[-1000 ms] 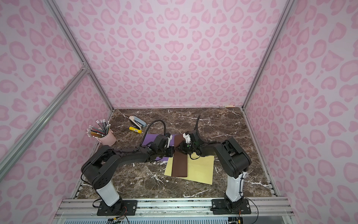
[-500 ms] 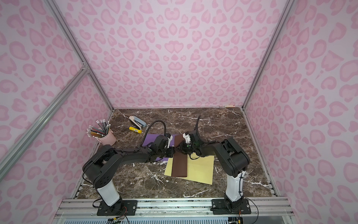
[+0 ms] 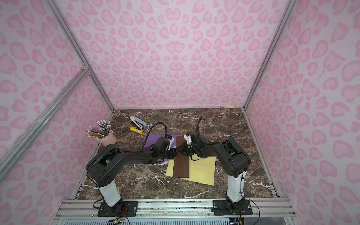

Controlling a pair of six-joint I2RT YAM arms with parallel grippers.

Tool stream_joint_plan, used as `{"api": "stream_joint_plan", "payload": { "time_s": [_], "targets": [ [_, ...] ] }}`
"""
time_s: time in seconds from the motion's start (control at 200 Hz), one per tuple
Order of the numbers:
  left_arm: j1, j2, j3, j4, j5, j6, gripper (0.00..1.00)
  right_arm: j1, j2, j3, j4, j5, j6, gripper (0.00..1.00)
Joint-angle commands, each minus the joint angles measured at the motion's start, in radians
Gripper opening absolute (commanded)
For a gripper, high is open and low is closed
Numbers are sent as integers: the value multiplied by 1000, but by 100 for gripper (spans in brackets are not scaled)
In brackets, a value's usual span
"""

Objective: Fold the rectangular paper in half along the long edge
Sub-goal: Fold the paper.

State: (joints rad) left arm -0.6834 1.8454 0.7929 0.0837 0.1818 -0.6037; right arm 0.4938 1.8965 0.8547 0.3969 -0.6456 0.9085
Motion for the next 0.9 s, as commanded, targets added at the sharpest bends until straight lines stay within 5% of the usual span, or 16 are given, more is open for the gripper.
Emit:
{"api": "stream_joint_plan", "payload": {
  "time_s": [0.0,0.41,0.56,0.895],
  "targets": [
    [-1,21,-3,-9,-23,-3,4,-6,-30,10,12,-14,-10,22],
    [-1,41,0,-17,-24,4,4,-108,-252,-73,-238,34,-169,40],
    [-1,40,3,-19,-24,7,4,-163,-271,-158,-228,-5,-213,47],
    [0,30,11,-30,-24,10,4,-110,-225,-174,-195,-28,-238,49]
  ]
}}
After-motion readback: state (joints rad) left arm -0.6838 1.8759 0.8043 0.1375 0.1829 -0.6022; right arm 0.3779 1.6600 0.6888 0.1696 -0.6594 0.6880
